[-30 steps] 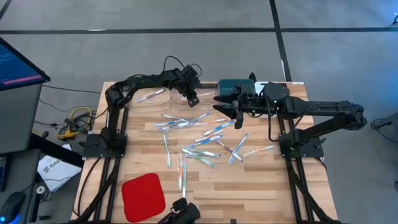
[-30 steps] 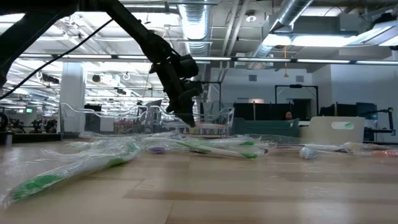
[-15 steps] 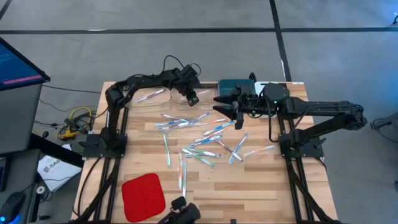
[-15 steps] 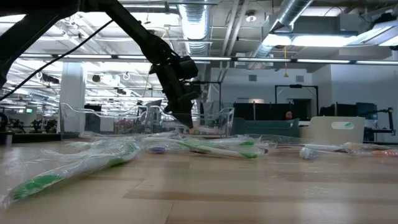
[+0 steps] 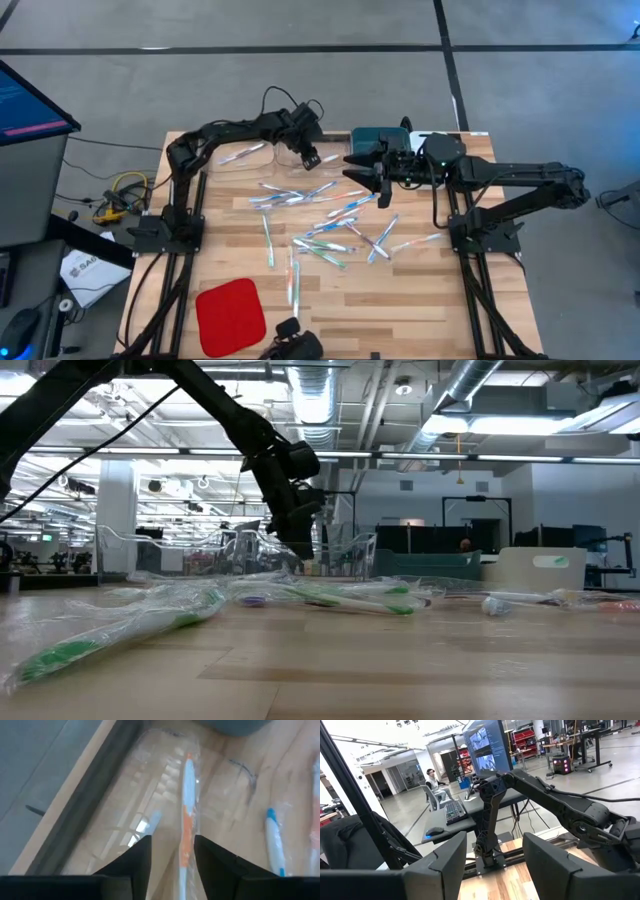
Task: Pick & Place Toothbrushes
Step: Put the violet toothbrush into the left transparent bin
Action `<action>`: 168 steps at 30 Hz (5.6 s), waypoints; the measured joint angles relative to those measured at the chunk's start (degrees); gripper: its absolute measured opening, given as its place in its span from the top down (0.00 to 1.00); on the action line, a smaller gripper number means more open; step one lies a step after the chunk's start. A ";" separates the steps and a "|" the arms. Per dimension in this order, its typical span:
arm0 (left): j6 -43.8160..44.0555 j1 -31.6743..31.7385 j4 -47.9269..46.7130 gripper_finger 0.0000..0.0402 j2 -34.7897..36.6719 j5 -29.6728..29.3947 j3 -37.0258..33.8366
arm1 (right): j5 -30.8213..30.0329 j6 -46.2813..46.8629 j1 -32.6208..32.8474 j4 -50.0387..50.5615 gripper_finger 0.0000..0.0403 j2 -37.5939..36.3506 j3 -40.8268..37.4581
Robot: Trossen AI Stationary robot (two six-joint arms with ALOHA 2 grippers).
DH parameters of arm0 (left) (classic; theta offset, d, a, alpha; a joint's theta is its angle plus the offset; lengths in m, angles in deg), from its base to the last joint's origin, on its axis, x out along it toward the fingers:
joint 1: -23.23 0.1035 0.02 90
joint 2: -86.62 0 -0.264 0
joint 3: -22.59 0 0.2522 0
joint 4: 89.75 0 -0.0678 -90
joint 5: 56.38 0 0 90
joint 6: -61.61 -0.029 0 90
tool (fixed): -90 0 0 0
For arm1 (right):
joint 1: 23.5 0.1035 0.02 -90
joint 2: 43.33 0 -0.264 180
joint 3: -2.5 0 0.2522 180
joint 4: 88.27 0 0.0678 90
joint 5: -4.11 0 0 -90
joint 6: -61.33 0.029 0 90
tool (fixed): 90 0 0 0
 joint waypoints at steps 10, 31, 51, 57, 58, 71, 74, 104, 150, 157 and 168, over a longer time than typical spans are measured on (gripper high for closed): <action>2.55 -0.74 1.37 0.59 7.57 -0.03 -0.04 | 0.00 0.00 -1.12 -0.92 0.53 0.00 0.00; 12.03 -10.45 3.46 0.64 20.53 0.14 0.01 | 0.00 -0.04 -4.22 -1.46 0.53 -0.02 0.00; 15.48 -24.42 -7.52 0.66 20.71 0.12 0.00 | 0.22 -0.04 1.54 26.32 0.53 -2.55 0.04; 16.16 -29.09 -15.92 0.66 20.69 0.15 -0.02 | 0.22 -5.22 5.66 45.87 0.53 -4.04 0.04; 16.57 -29.92 -15.76 0.66 20.69 0.14 -0.22 | 0.19 -6.39 6.40 48.82 0.53 -4.02 0.02; 23.30 -39.69 -11.23 0.66 20.62 -1.42 -9.47 | -3.16 -18.97 8.61 69.96 0.52 -0.20 0.02; 25.53 -40.58 -8.24 0.66 20.59 -1.41 -11.60 | -3.45 -22.12 8.61 71.22 0.51 0.80 0.02; 27.38 -40.82 -2.93 0.66 20.60 -1.43 -14.10 | -3.48 -18.89 8.13 68.06 0.47 2.62 -0.02; 27.36 -38.17 -5.05 0.66 40.43 -5.00 -14.07 | -20.72 38.29 27.82 35.86 0.48 23.35 0.09; 23.64 -38.32 -5.01 0.66 39.66 -7.55 -14.08 | -27.38 46.20 30.91 43.07 0.46 22.50 0.08; 23.99 -35.98 1.05 0.66 36.45 -12.16 -14.00 | -26.75 44.33 32.00 35.33 0.46 15.10 -12.92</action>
